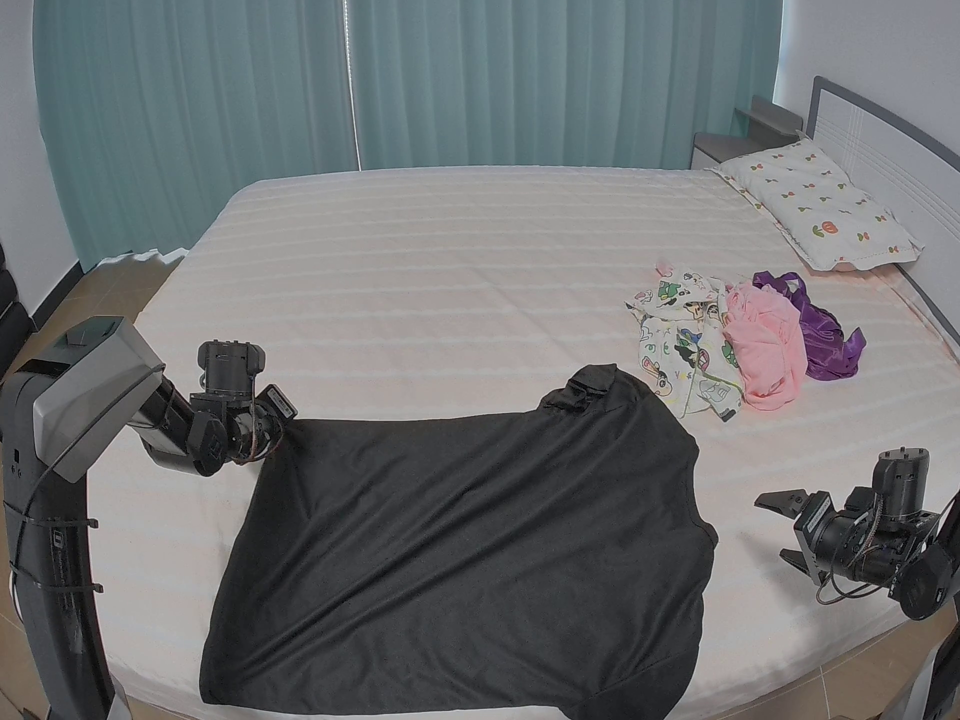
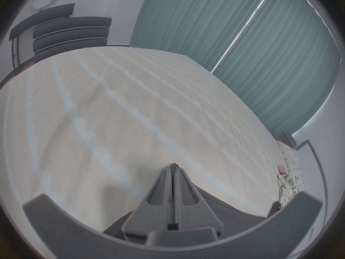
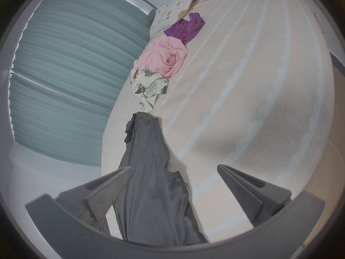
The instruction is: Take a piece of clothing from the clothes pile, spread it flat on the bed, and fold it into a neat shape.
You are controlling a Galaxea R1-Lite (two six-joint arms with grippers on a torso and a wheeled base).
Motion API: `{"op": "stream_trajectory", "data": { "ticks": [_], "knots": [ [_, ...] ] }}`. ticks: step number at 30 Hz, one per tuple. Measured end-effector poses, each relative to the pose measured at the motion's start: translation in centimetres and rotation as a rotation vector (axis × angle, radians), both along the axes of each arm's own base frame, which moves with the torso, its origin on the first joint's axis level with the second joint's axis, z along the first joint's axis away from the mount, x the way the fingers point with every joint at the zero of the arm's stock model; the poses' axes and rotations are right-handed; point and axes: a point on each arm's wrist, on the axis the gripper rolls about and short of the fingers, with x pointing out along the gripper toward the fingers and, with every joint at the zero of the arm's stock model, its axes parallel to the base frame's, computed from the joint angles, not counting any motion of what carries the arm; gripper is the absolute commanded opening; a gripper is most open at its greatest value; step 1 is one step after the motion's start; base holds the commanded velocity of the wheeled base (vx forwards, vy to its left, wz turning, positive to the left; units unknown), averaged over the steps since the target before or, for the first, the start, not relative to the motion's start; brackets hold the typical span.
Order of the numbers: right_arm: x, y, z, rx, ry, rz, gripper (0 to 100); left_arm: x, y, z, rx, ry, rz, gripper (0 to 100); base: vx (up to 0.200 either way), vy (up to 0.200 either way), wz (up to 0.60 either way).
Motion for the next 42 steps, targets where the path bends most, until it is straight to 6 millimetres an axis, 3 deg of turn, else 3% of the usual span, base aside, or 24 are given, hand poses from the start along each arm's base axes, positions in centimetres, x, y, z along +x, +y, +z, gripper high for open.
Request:
{"op": "stream_trajectory", "data": {
  "ticks": [15, 25, 26, 35, 42],
  "knots": [
    [0.0, 0.0, -0.1, 0.002, 0.003, 0.002, 100, 2.2, 8.0, 2.3, 0.035, -0.106, 0.166, 0, 0.0, 0.0, 0.0],
    [0.1, 0.4, -0.2, 0.003, 0.009, 0.022, 100, 2.4, 9.9, 1.5, 0.047, -0.095, 0.198, 0, 0.0, 0.0, 0.0],
    [0.1, 0.5, -0.2, 0.003, 0.01, 0.026, 100, 2.3, 9.9, 1.5, 0.047, -0.092, 0.196, 100, 0.0, 0.0, 0.0],
    [1.8, 2.4, 0.2, 0.006, -0.053, 0.099, 100, 1.3, 9.0, 2.2, 0.04, -0.081, 0.173, 100, 0.0, 0.0, 0.0],
    [6.0, 4.6, 0.6, -0.004, -0.141, 0.138, 100, 0.7, 8.6, 3.0, 0.042, -0.069, 0.162, 100, 0.0, 0.0, 0.0]
  ]
}}
